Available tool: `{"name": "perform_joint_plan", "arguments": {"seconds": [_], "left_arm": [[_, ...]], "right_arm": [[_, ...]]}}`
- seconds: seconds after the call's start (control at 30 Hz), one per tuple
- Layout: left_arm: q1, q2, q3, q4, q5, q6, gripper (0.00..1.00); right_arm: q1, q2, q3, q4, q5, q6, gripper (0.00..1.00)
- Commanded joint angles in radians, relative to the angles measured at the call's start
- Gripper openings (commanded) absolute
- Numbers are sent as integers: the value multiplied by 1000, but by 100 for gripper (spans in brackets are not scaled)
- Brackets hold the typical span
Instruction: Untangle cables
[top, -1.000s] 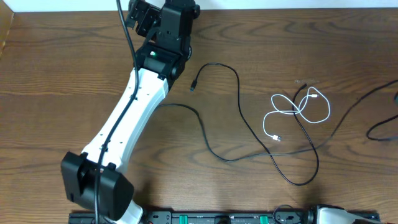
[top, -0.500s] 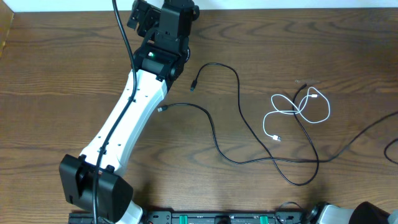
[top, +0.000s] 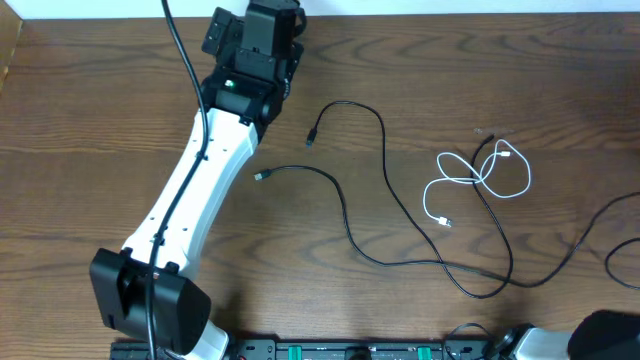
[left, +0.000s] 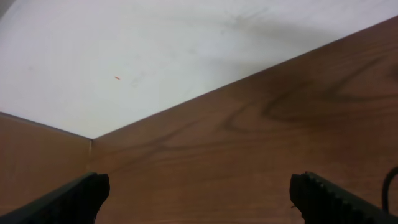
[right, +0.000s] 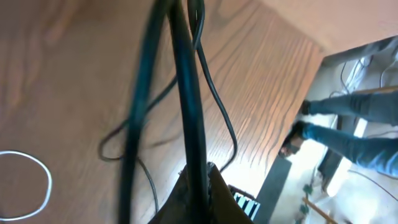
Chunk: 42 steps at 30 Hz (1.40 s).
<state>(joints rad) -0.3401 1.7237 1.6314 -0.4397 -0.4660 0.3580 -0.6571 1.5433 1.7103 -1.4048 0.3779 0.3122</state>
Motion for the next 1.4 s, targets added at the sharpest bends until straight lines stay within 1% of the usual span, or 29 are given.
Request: {"name": "perform_joint_plan", "arguments": {"seconds": [0.0,0.13,0.37,0.47,0.6,0.93,1.13,1.2,1.23,1.27,1.3,1.33,1.37], "left_arm": [[11,-20,9,-5,40,-24,98],[11,-20,9,-10,40,-24,98],[11,-20,9,-13,51,-24,98],[11,-20,9,-20,87,-24,98],[11,-20,9,-23,92,-24,98],[11,-20,9,-25,92,-23,98],[9,-20,9,-27,92,-23,98],[9,-20,9,-28,92,-23,98],[9,-20,9,-28,92,-24,98],[9,-20,9,-28,92,-23,98],[9,-20,9,-29,92,-24,98],[9,-20,9,-31,92,-24,98],[9,-20,9,-31,92,-24,98]], "right_arm": [[-3,41,-20,7,-8,21,1],[-3,69,-20,26,-50,-2,1],[-3,79,-20,98,-209,-128,1],[-6,80,-20,108,-205,-127,1],[-16,98,-20,131,-218,-127,1],[-35,273,-20,158,-265,-134,1],[-36,281,-20,185,-266,-134,1],[-36,281,-20,188,-267,-134,3],[-36,281,-20,191,-274,-135,18],[-36,281,-20,193,-278,-134,39],[-36,281,-20,195,-277,-134,70],[-36,281,-20,196,-278,-134,99],[-36,281,-20,197,-280,-134,99]]}}
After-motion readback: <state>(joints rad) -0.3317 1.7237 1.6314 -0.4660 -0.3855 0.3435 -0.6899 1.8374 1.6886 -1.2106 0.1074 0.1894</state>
